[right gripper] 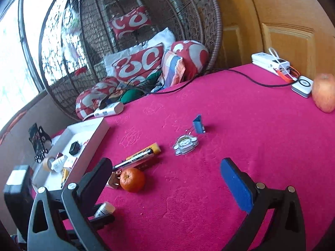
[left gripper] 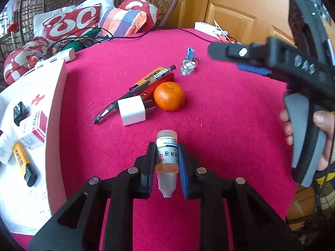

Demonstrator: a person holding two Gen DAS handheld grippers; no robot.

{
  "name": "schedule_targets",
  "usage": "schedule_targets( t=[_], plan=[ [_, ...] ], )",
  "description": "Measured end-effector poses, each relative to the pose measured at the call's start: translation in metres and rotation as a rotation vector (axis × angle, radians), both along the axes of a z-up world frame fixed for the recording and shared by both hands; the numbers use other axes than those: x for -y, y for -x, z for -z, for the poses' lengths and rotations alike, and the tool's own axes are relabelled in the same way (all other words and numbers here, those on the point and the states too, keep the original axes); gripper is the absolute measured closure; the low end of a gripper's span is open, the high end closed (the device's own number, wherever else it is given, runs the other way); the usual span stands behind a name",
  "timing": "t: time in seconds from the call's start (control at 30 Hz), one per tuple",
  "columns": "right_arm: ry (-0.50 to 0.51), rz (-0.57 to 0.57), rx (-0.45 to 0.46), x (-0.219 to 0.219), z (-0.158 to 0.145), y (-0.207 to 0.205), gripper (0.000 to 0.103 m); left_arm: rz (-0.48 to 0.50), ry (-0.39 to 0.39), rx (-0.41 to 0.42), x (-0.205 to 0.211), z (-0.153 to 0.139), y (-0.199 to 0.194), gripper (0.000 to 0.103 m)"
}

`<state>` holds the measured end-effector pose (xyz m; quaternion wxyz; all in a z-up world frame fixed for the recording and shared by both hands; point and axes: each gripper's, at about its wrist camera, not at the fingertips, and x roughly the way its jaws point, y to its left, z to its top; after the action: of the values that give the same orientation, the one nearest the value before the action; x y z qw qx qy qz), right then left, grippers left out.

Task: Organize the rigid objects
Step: 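Grasp the small medicine bottle with the left gripper while the right grasps the tangerine, then lift the medicine bottle with the left gripper while the right lifts the tangerine toward the tray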

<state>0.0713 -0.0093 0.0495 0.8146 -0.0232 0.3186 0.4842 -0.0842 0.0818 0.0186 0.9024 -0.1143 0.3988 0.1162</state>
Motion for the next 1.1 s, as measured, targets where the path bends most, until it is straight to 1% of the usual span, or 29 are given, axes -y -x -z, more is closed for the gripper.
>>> schedule_targets(
  t=[0.17, 0.23, 0.27, 0.3, 0.33, 0.4, 0.47, 0.5, 0.63, 0.8, 0.93, 1.1],
  plan=[
    [0.194, -0.12, 0.07, -0.053, 0.027, 0.025, 0.0, -0.026, -0.015, 0.051, -0.004, -0.018, 0.024, 0.083],
    [0.243, -0.141, 0.093, -0.067, 0.037, 0.032, 0.001, -0.038, -0.017, 0.056, -0.005, -0.021, 0.03, 0.083],
    [0.26, -0.147, 0.087, -0.072, 0.04, 0.032, 0.004, -0.043, -0.013, 0.061, -0.006, -0.022, 0.033, 0.083],
    [0.265, -0.157, 0.063, -0.075, 0.043, 0.03, 0.017, -0.048, -0.009, 0.065, -0.007, -0.022, 0.035, 0.083],
    [0.258, -0.162, 0.04, -0.076, 0.043, 0.027, 0.035, -0.052, -0.006, 0.066, -0.008, -0.022, 0.036, 0.083],
    [0.247, -0.154, 0.02, -0.075, 0.042, 0.023, 0.046, -0.058, -0.004, 0.073, -0.009, -0.024, 0.038, 0.083],
    [0.239, -0.16, 0.01, -0.071, 0.041, 0.021, 0.054, -0.06, -0.005, 0.081, -0.009, -0.027, 0.039, 0.083],
    [0.236, -0.166, 0.005, -0.068, 0.041, 0.021, 0.062, -0.061, -0.005, 0.085, -0.009, -0.028, 0.039, 0.083],
    [0.194, -0.132, 0.002, -0.053, 0.036, 0.023, 0.062, -0.07, -0.012, 0.109, -0.007, -0.035, 0.045, 0.083],
    [0.091, -0.094, 0.005, -0.028, 0.01, 0.024, 0.062, -0.082, -0.045, 0.144, -0.006, -0.048, 0.051, 0.083],
    [0.023, -0.101, 0.039, -0.017, -0.014, 0.034, 0.062, -0.094, -0.051, 0.163, -0.007, -0.054, 0.055, 0.083],
    [-0.017, -0.125, 0.081, -0.013, -0.032, 0.048, 0.062, -0.104, -0.059, 0.176, -0.008, -0.059, 0.058, 0.083]
  ],
)
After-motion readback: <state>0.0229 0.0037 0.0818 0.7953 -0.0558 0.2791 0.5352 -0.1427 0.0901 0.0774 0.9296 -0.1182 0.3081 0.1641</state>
